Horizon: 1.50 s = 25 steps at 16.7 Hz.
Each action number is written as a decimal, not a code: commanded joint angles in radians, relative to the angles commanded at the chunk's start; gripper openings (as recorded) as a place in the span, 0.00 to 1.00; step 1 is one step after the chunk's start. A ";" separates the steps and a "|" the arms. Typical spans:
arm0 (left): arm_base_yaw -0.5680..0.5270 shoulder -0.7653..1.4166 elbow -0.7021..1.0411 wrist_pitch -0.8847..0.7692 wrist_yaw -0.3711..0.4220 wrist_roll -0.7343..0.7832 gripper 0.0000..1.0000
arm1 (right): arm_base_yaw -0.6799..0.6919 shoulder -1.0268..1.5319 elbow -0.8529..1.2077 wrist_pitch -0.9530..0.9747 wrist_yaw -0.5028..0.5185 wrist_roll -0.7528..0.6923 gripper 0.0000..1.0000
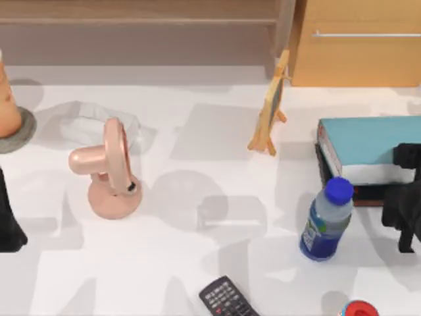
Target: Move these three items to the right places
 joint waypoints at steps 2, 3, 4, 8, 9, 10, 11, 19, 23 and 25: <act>0.000 0.000 0.000 0.000 0.000 0.000 1.00 | 0.006 0.008 -0.002 0.007 0.000 0.009 0.00; 0.000 0.000 0.000 0.000 0.000 0.000 1.00 | 0.006 0.015 -0.001 0.008 -0.003 0.005 0.00; 0.000 0.000 0.000 0.000 0.000 0.000 1.00 | 0.003 0.023 0.001 0.007 -0.006 -0.003 0.00; 0.000 0.000 0.000 0.000 0.000 0.000 1.00 | -0.008 0.037 0.005 0.003 -0.010 -0.019 0.00; 0.000 0.000 0.000 0.000 0.000 0.000 1.00 | -0.008 0.037 0.005 0.003 -0.010 -0.019 0.00; 0.000 0.000 0.000 0.000 0.000 0.000 1.00 | -0.008 0.037 0.005 0.003 -0.010 -0.019 0.08; 0.000 0.000 0.000 0.000 0.000 0.000 1.00 | -0.008 0.037 0.005 0.003 -0.010 -0.019 0.15; 0.000 0.000 0.000 0.000 0.000 0.000 1.00 | -0.008 0.037 0.005 0.003 -0.010 -0.019 0.75; 0.000 0.000 0.000 0.000 0.000 0.000 1.00 | -0.008 0.037 0.005 0.003 -0.010 -0.019 1.00; 0.000 0.000 0.000 0.000 0.000 0.000 1.00 | -0.008 0.037 0.005 0.003 -0.010 -0.019 1.00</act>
